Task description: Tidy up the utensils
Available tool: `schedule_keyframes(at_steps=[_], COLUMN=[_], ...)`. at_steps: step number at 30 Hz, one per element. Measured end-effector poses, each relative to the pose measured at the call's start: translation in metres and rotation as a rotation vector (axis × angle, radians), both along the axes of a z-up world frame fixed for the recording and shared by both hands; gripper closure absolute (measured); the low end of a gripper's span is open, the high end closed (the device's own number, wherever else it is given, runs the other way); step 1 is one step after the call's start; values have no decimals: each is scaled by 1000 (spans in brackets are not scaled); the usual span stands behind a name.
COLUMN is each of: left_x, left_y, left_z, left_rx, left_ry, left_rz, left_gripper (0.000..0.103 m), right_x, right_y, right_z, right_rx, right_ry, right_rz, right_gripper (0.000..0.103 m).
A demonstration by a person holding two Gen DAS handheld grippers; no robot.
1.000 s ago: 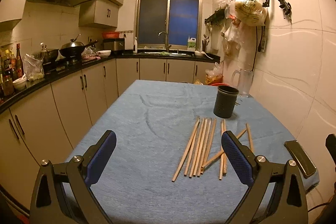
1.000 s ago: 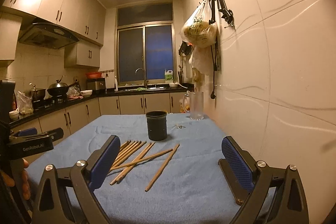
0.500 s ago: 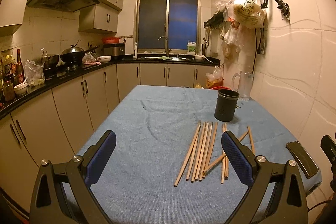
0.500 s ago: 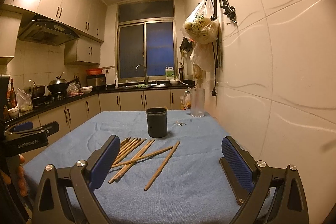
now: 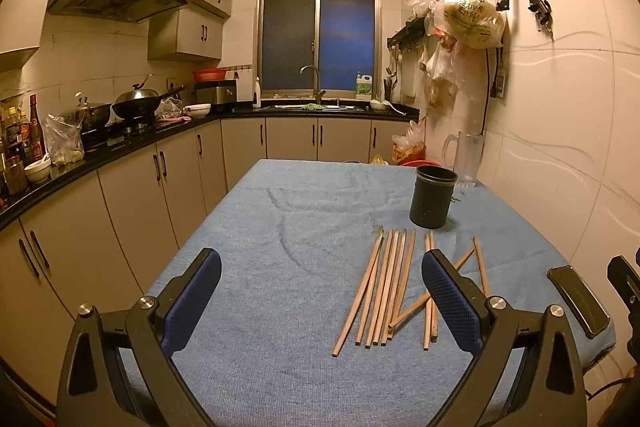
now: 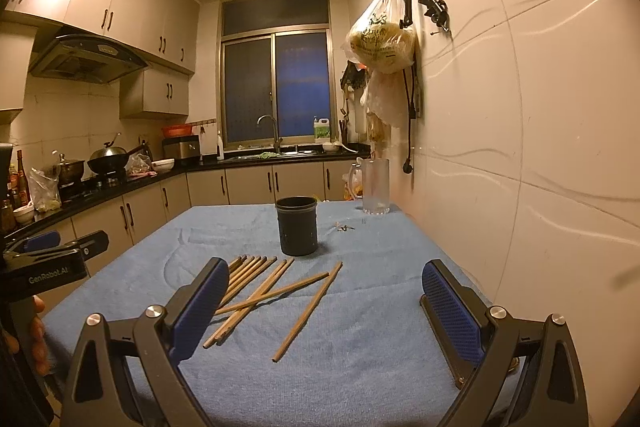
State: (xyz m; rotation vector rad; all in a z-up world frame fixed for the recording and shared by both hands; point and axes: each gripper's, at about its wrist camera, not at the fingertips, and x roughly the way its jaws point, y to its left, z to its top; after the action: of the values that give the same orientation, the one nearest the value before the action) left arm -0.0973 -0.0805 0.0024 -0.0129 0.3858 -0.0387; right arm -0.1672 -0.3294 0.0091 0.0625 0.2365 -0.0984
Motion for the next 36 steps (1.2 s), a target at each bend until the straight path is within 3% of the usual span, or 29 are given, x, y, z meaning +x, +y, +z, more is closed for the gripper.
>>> schedule_keyframes(at_steps=[14,19,25,29,30,34,36], left_x=[12,21,54,88,97,135,162], left_y=[-2,-1,-7,-2,-2,-12,-24], left_z=[-8,-13,-26,-33,-32,-22,-23], left_rx=[-1,-27,110,76,61,13,3], left_ry=[38,89,235,386,413,476,527], left_rz=[4,-22,-40,-141,-168,-260,-317], left_gripper=[3,3,3,3,4,34,41], right_x=[13,18,40,66,77,117,140], right_y=[-4,-1,-2,-22,-32,-57,-73], right_z=[-5,-8,-5,5,8,11,7], right_rx=[18,5,-66,-46,-12,93,191], right_ry=[45,63,126,174,205,326,393], right_rz=[2,10,-5,-10,2,63,96], right_gripper=[5,5,5,5,5,6,9])
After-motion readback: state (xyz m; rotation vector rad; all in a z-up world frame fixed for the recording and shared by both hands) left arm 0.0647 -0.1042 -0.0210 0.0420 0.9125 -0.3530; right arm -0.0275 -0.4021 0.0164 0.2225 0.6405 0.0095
